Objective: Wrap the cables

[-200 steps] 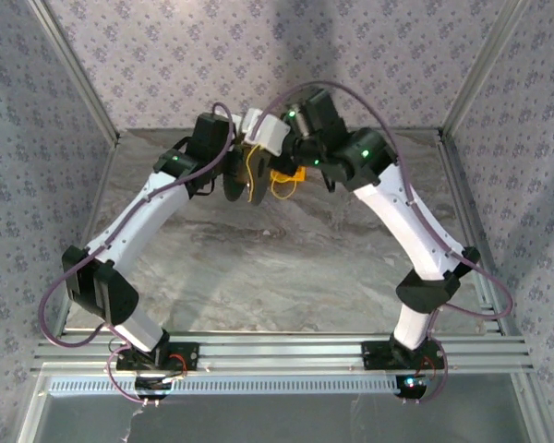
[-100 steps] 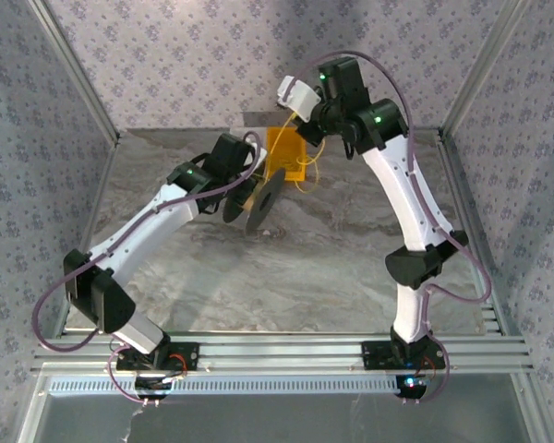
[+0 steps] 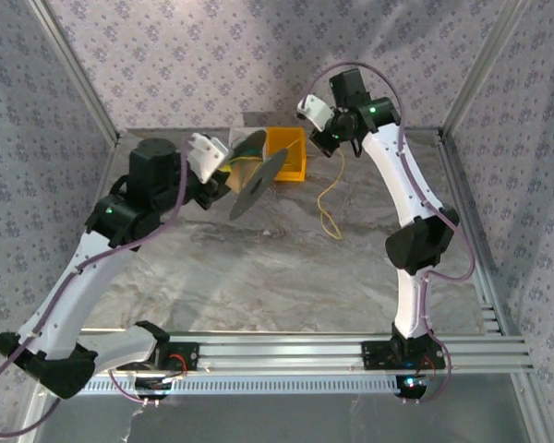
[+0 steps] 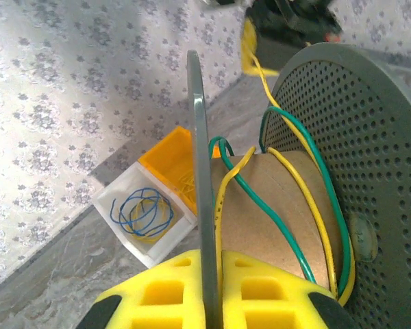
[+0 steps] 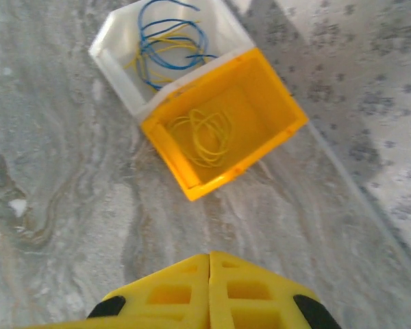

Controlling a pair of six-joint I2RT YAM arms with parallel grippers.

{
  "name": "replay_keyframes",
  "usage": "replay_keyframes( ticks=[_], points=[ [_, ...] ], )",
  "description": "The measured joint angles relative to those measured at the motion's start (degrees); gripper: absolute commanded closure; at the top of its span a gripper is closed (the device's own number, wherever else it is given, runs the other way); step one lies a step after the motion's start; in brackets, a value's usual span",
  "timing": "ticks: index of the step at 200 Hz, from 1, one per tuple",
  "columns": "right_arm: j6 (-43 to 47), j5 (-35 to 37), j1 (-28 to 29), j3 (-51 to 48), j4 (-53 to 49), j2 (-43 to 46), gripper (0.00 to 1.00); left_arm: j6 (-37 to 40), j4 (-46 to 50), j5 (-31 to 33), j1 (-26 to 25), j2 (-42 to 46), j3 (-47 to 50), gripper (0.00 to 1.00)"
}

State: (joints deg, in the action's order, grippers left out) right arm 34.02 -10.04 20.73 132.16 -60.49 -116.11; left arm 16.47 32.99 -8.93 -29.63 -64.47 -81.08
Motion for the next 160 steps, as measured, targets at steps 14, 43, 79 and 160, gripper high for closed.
replay_keyframes(
  ticks=[14, 43, 79, 160],
  points=[
    [-0.94, -0.92, 0.66, -3.82, 2.38, 0.96, 1.00, -2.67, -1.29, -5.35, 4.48, 0.22, 0.83, 1.00],
    [-3.98, -1.42, 2.23, -11.17, 7.32, 2.89, 1.00, -10.01, -4.85, -13.75, 8.59, -0.15, 1.55, 1.00],
    [-8.87, -2.36, 3.26, -20.00, 14.12, 5.55, 1.00, -18.01, -10.84, -15.85, 8.63, -2.82, 1.01, 1.00],
    [-17.90, -8.85, 1.01, -34.47, 25.57, 9.51, 0.79, -23.28, -12.13, -8.50, 8.63, -5.62, -0.98, 1.00]
  ],
)
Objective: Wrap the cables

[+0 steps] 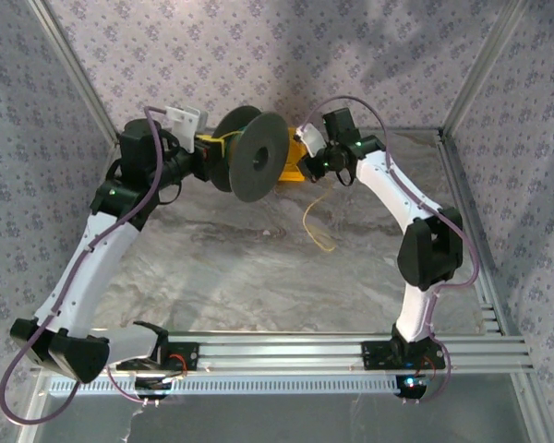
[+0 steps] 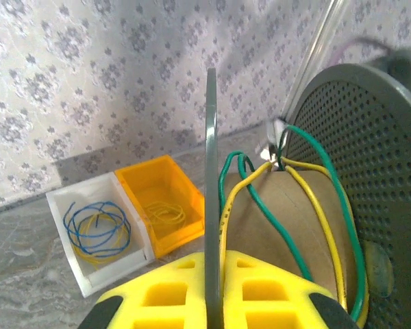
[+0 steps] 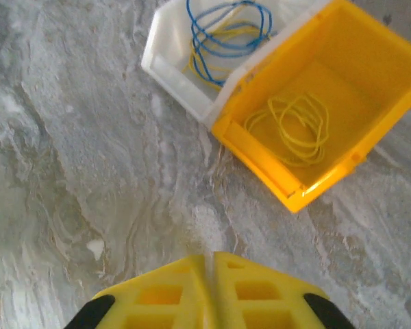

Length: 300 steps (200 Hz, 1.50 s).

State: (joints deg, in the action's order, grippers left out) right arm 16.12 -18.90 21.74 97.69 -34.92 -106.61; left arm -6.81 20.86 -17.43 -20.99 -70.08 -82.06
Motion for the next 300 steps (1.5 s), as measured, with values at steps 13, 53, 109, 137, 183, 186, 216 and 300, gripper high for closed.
replay_keyframes(
  ticks=[13, 53, 109, 137, 183, 186, 216, 300],
  points=[
    [-1.31, -0.68, -0.74, -1.84, 0.92, 0.02, 0.76, -0.17, -0.48, 0.57, -0.02, 0.00, -1.18, 1.00],
    [-4.20, -0.92, -1.95, -6.43, 2.51, 0.02, 0.76, -0.42, -1.86, 2.82, 0.00, 0.02, -3.89, 1.00],
    [-5.90, -2.40, -2.08, -10.62, 4.98, 1.53, 0.72, -0.63, -1.44, 5.51, 0.74, 0.04, -4.20, 1.00],
    [-6.73, -4.15, -2.12, -14.95, 7.19, 3.69, 0.78, -1.86, -0.90, 6.43, 2.82, 0.04, -4.28, 1.00],
    [-8.20, -7.06, -1.95, -22.18, 10.69, 7.72, 1.00, -5.95, 1.38, 6.64, 6.14, -0.42, -4.57, 1.00],
    [-8.20, -7.13, -1.92, -22.45, 10.80, 7.91, 1.00, -6.34, 1.38, 6.67, 6.27, -0.52, -4.59, 1.00],
    [-8.00, -6.80, 0.13, -23.02, 10.34, 8.87, 1.00, -11.76, 1.27, 7.85, 7.06, -2.38, -4.70, 1.00],
    [-3.67, 5.68, 27.32, -5.14, -5.33, 4.85, 1.00, -21.14, 0.46, 23.02, 5.86, -12.20, -7.54, 1.00]
  ],
)
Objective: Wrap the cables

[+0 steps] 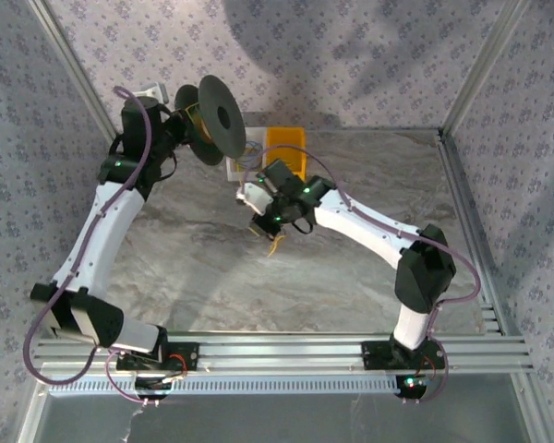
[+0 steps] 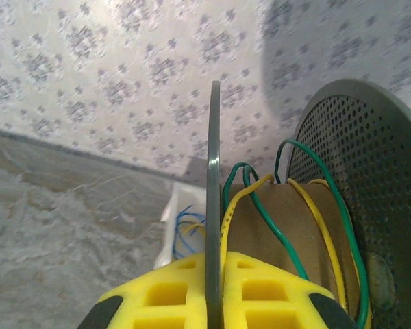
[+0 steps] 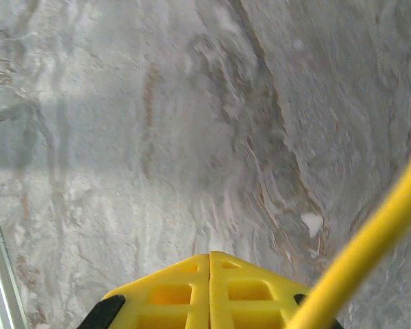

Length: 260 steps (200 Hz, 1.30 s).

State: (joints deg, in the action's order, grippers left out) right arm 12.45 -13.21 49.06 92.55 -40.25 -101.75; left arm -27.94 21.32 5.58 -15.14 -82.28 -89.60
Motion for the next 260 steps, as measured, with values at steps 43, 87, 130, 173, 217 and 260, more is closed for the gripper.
replay_keyframes(
  ticks=[43, 87, 130, 173, 217, 260],
  points=[
    [2.73, 6.25, 3.93, 13.99, -8.31, -0.85, 1.00, 7.21, 4.50, 8.90, -7.21, -5.60, -2.93, 1.00],
    [7.21, 9.86, 2.86, 28.48, -17.14, -3.98, 1.00, 16.72, 9.18, 13.16, -14.25, -8.76, -6.01, 1.00],
    [11.28, 10.71, -2.01, 35.95, -22.64, -6.47, 1.00, 23.76, 13.92, 15.45, -17.88, -9.22, -6.12, 1.00],
    [13.60, 9.62, -7.48, 36.35, -24.35, -6.75, 1.00, 27.74, 15.41, 12.04, -20.37, -6.43, -1.31, 1.00],
    [15.32, 5.33, -11.32, 36.39, -24.68, -6.99, 1.00, 35.10, 15.30, 8.50, -22.29, -3.32, 1.97, 1.00],
    [16.52, -1.95, -14.86, 37.46, -25.86, -9.14, 1.00, 39.71, 10.32, 7.76, -22.36, -0.09, 7.52, 1.00]
  ],
)
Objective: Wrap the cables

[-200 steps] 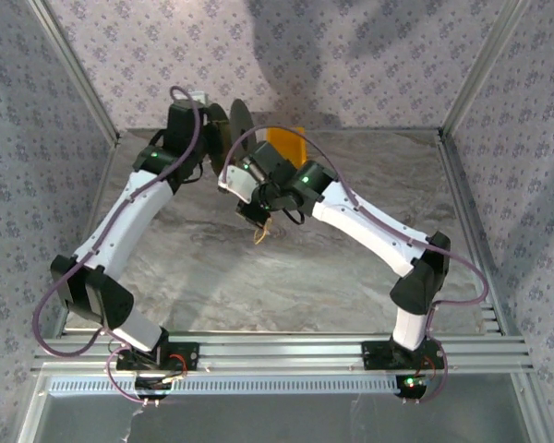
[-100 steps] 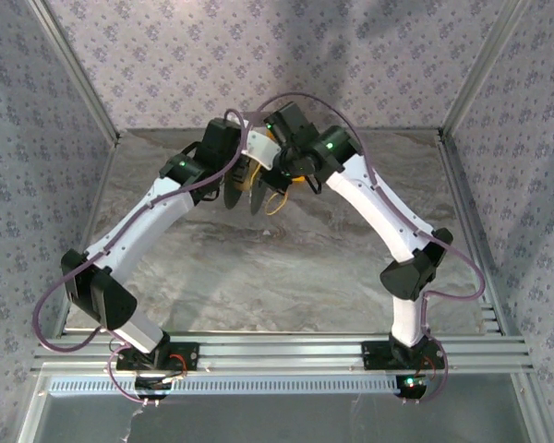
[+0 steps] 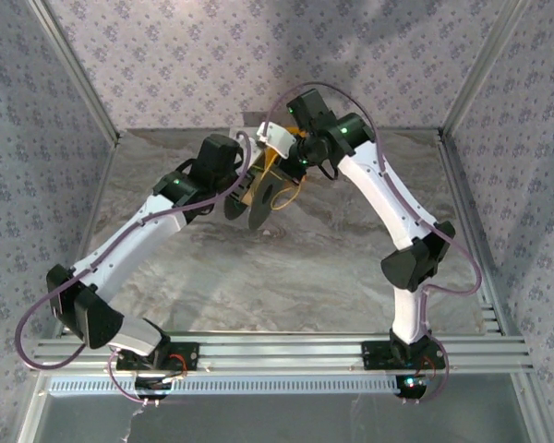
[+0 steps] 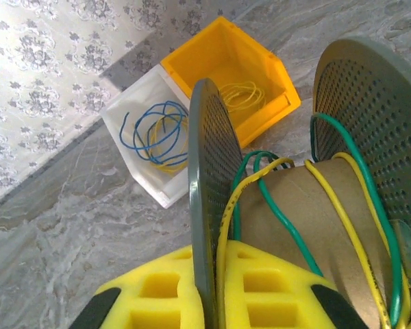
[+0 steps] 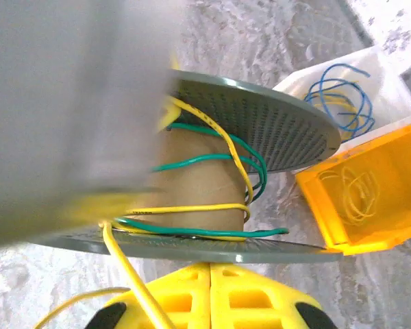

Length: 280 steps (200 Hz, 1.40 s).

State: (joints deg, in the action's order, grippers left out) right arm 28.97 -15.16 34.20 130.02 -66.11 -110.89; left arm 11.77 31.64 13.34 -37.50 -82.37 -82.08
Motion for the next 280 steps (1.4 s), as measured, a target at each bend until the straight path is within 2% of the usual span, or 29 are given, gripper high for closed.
replay_keyframes(
  ticks=[5, 43, 56, 72, 93, 156, 215, 243, 280],
  points=[
    [-0.09, -0.09, -0.46, 0.00, -0.90, -0.39, 1.00, 0.98, -0.63, -0.26, -0.07, 0.52, 0.42, 1.00],
    [-1.36, -0.33, -5.20, -1.05, -0.28, -1.75, 0.77, 6.69, -1.64, 0.28, -1.22, 3.74, 1.11, 1.00],
    [-2.05, -0.09, -5.86, -2.21, 1.29, -1.36, 0.66, 7.28, -1.60, 0.57, -1.31, 3.50, 0.87, 1.00],
    [-2.64, 0.35, -6.51, -4.46, 3.50, -0.15, 0.52, 7.76, 0.59, 2.40, -1.14, 2.69, 0.66, 1.00],
    [-3.80, 0.98, -7.74, -7.26, 6.05, 2.19, 0.41, 8.13, 4.63, 5.18, -0.85, 0.72, 0.59, 1.00],
    [-6.54, -0.04, -11.89, -20.70, 14.29, 11.80, 0.31, 8.61, 10.40, 5.99, -0.63, -1.22, -1.14, 1.00],
    [-12.33, -12.15, -13.84, -40.57, 24.06, 21.44, 0.20, 6.58, 8.22, 5.16, 0.87, -1.22, -5.18, 1.00],
    [-21.33, -17.29, -12.20, -49.33, 31.61, 23.41, 0.20, 5.05, 7.85, 4.92, 1.62, -1.44, -7.98, 1.00],
    [-38.47, -16.48, -6.23, -60.28, 43.36, 22.49, 0.22, 2.99, 7.10, 4.87, 1.62, -1.68, -10.60, 1.00]
  ],
)
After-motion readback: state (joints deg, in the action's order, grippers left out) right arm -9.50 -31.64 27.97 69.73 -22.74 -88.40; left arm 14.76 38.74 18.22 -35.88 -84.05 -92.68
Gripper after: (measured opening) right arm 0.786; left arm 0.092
